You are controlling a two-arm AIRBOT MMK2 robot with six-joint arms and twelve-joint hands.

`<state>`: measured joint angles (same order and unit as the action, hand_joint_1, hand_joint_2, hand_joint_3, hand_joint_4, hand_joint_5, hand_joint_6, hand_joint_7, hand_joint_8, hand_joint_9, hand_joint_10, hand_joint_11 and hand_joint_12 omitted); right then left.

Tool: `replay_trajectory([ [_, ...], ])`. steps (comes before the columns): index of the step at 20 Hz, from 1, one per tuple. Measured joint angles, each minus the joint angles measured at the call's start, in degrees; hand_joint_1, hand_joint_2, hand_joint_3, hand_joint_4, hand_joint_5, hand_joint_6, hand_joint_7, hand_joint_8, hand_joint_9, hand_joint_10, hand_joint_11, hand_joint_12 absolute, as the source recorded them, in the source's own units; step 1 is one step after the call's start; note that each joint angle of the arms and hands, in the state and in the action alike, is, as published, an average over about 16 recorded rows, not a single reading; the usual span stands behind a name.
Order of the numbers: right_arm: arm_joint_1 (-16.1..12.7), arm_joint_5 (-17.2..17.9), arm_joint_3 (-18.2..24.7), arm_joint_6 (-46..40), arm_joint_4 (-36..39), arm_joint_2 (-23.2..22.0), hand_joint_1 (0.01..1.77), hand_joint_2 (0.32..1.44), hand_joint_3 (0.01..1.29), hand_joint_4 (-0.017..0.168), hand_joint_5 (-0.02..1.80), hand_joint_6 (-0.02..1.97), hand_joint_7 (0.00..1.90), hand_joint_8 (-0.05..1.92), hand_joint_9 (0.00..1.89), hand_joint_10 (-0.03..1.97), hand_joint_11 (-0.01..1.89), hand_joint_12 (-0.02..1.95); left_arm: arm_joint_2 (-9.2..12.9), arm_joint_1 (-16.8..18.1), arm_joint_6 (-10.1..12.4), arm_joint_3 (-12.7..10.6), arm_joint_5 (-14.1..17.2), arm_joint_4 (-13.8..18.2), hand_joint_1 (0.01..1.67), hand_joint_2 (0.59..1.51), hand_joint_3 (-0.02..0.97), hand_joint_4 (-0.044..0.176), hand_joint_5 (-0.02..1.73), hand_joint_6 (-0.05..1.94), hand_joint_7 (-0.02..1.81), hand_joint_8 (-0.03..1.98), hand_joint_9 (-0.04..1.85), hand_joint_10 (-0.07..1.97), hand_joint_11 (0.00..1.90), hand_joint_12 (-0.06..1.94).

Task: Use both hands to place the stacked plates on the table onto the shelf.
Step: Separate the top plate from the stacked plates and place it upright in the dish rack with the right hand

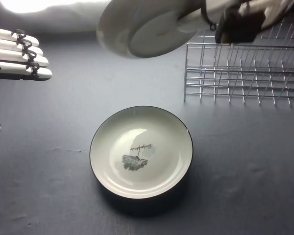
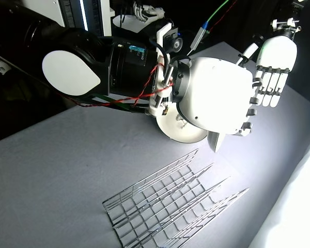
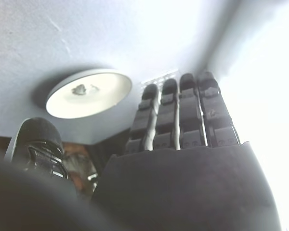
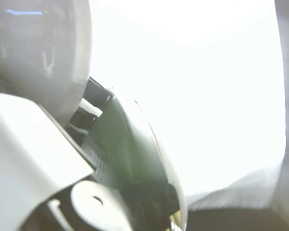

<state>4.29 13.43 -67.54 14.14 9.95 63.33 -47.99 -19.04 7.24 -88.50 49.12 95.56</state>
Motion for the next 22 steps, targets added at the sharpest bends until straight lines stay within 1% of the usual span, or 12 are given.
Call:
replay_trajectory([
  [5,-1.2,-2.6,-1.23,0.0,-3.33,-0.54,1.35,1.01,0.01,-0.006,0.93,0.99,1.09,0.66,0.99,1.07,0.77,1.18,-0.1,-0.2,-0.06,-0.22,0.06,-0.02,0.02,1.12,0.016,0.0,0.02,0.01,0.02,0.02,0.02,0.01,0.01,0.01],
  [12,-2.06,-5.01,-2.61,0.02,-5.15,-2.64,1.35,1.01,0.01,-0.006,0.93,0.99,1.09,0.66,0.98,1.07,0.77,1.19,-0.31,-0.48,-0.58,-0.34,-0.06,-0.03,0.02,1.12,0.016,0.0,0.02,0.01,0.02,0.02,0.02,0.01,0.01,0.01],
  [17,-1.99,-5.82,-3.14,0.04,-5.14,-4.82,1.35,1.01,0.01,-0.006,0.94,0.97,1.09,0.66,0.98,1.08,0.76,1.2,-0.45,-0.54,-1.06,0.05,0.09,-0.04,0.02,1.121,0.016,0.0,0.02,0.01,0.02,0.02,0.02,0.01,0.01,0.01],
  [22,-1.15,-6.14,-3.64,0.04,-4.41,-6.8,1.35,1.01,0.01,-0.007,0.94,0.96,1.09,0.66,0.97,1.08,0.76,1.2,-0.66,-0.54,-1.55,0.93,1.42,0.0,0.02,1.121,0.016,0.001,0.02,0.01,0.02,0.02,0.02,0.01,0.01,0.01],
])
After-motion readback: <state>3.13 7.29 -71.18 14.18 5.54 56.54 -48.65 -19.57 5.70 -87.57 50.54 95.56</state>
